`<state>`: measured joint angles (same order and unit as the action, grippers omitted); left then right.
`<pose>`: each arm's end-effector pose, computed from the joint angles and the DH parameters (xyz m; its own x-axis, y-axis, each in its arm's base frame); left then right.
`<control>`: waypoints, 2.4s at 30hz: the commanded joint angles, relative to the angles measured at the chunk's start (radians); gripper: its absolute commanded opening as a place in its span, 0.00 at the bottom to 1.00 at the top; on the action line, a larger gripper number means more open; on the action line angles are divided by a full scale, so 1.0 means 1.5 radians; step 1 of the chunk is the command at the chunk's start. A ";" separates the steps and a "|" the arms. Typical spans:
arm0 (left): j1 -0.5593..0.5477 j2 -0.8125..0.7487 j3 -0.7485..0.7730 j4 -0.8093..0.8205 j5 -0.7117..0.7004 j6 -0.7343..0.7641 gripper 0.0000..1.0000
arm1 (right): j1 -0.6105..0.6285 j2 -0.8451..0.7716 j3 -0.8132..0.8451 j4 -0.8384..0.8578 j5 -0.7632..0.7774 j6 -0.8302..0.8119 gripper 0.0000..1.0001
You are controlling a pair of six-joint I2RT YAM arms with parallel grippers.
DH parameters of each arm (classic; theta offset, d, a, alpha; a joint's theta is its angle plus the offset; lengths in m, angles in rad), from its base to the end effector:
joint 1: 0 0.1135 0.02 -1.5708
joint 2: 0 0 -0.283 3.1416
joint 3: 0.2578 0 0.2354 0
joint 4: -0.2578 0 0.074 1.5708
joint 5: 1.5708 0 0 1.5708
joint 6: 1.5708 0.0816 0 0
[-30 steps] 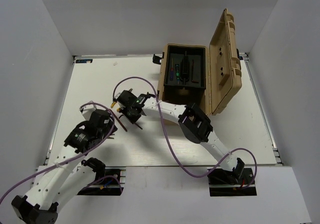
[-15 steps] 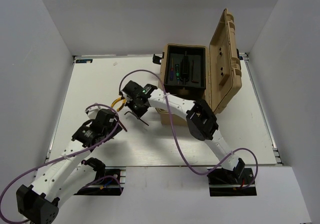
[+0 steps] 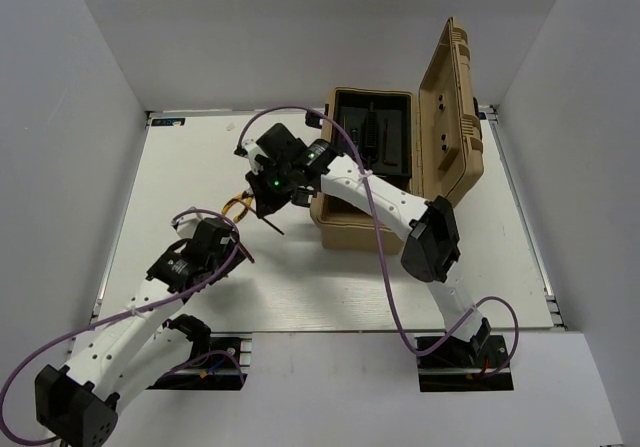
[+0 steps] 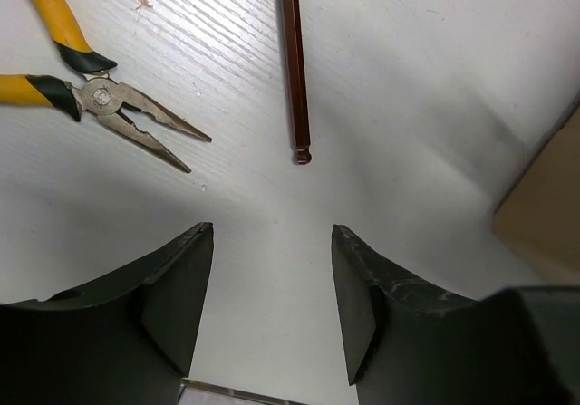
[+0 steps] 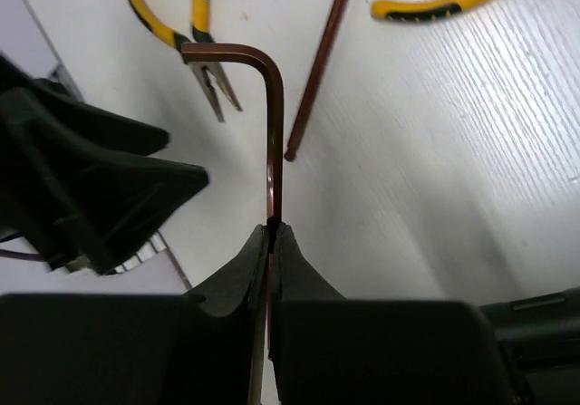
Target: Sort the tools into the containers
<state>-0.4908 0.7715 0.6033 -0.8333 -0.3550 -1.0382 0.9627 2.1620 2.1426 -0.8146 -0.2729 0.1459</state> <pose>0.1304 -0.0375 0.2051 -0.6156 -0.5869 -0.5259 -0.4995 0.8068 -0.3157 0.2727 0.4303 0.2911 -0.5486 -0.5430 -0.6358 -0.8228 0.4856 0.2952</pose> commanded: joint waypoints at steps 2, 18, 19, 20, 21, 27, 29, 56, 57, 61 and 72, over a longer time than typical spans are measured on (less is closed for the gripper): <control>0.003 0.018 -0.011 0.036 -0.021 -0.023 0.65 | -0.012 -0.058 0.058 0.004 -0.029 0.017 0.00; 0.015 0.354 0.027 0.205 -0.055 -0.023 0.65 | -0.164 -0.176 -0.011 0.094 0.422 -0.073 0.00; 0.015 0.354 0.027 0.205 -0.055 -0.023 0.65 | -0.186 -0.176 -0.037 0.097 0.451 -0.074 0.00; 0.021 0.361 0.027 0.215 -0.055 -0.016 0.65 | -0.196 -0.176 -0.045 0.103 0.458 -0.064 0.00; 0.021 0.361 0.027 0.223 -0.055 -0.016 0.65 | -0.208 -0.179 -0.063 0.108 0.465 -0.058 0.00; 0.034 0.361 0.033 0.230 -0.048 0.004 0.65 | -0.254 -0.169 -0.134 0.134 0.568 0.019 0.00; 0.034 0.361 0.033 0.230 -0.048 0.010 0.65 | -0.259 -0.166 -0.141 0.148 0.605 0.033 0.00; 0.064 0.360 0.022 0.236 -0.040 0.036 0.65 | -0.305 -0.130 -0.165 0.124 0.583 0.081 0.49; 0.064 0.367 0.022 0.236 -0.040 0.036 0.65 | -0.305 -0.142 -0.170 0.125 0.554 0.082 0.52; 0.070 0.385 0.034 0.245 -0.047 0.036 0.65 | -0.299 -0.209 -0.202 0.138 0.449 0.079 0.52; 0.098 0.510 0.142 0.210 -0.099 0.062 0.62 | -0.278 -0.361 -0.346 0.177 0.326 0.051 0.54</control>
<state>-0.3584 1.5249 0.7887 -0.4881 -0.4580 -0.9619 0.5529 1.6875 1.6577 -0.5987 0.2718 0.2287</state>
